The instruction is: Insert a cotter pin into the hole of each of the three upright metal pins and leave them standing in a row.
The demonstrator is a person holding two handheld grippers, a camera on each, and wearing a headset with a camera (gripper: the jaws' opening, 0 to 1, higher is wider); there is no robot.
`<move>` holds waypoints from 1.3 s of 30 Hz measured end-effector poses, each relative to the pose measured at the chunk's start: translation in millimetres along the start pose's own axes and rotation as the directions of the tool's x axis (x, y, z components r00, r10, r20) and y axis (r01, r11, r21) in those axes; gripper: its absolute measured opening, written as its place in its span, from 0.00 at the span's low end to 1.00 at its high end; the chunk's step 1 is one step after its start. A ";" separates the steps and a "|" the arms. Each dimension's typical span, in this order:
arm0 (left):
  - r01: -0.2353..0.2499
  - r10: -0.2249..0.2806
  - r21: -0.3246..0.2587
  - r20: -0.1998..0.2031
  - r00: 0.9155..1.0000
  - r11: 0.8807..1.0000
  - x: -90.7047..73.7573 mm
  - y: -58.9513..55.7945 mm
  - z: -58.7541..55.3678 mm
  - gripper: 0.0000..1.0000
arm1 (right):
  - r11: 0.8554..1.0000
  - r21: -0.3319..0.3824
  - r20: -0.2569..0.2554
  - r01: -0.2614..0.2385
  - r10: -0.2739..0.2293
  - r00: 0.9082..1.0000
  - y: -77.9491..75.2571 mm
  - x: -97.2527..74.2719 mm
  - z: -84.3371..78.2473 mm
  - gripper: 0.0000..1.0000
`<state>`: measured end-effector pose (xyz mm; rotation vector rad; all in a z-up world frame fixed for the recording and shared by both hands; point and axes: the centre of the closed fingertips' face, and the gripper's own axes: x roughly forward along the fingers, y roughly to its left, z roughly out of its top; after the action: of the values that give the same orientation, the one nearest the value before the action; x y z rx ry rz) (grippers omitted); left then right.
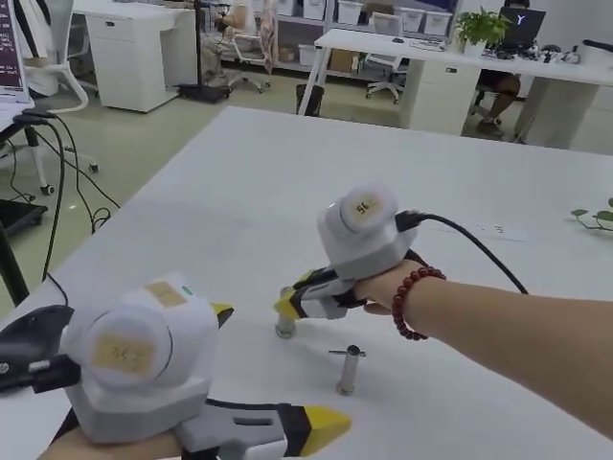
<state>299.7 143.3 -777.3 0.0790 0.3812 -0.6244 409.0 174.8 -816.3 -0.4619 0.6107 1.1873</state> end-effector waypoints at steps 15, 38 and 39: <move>0.007 -0.007 0.009 0.010 1.000 1.000 3.0 -3.2 5.0 0.96 | 0.999 -0.010 -0.029 0.031 -0.031 0.999 -8.4 -39.1 -23.5 0.13; 0.025 -0.026 0.026 0.005 1.000 0.999 2.0 -15.8 8.0 0.89 | 0.998 0.023 -0.072 0.061 -0.059 0.996 -8.0 -95.3 -72.0 0.13; 0.026 -0.026 0.024 0.003 1.000 0.999 2.0 -16.0 7.8 0.89 | 0.998 0.022 -0.075 0.060 -0.058 0.995 -7.5 -96.9 -73.5 0.13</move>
<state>294.3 127.8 -770.2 0.0964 0.3721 -0.6546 377.9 57.3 -807.8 -0.5020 0.6700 1.1092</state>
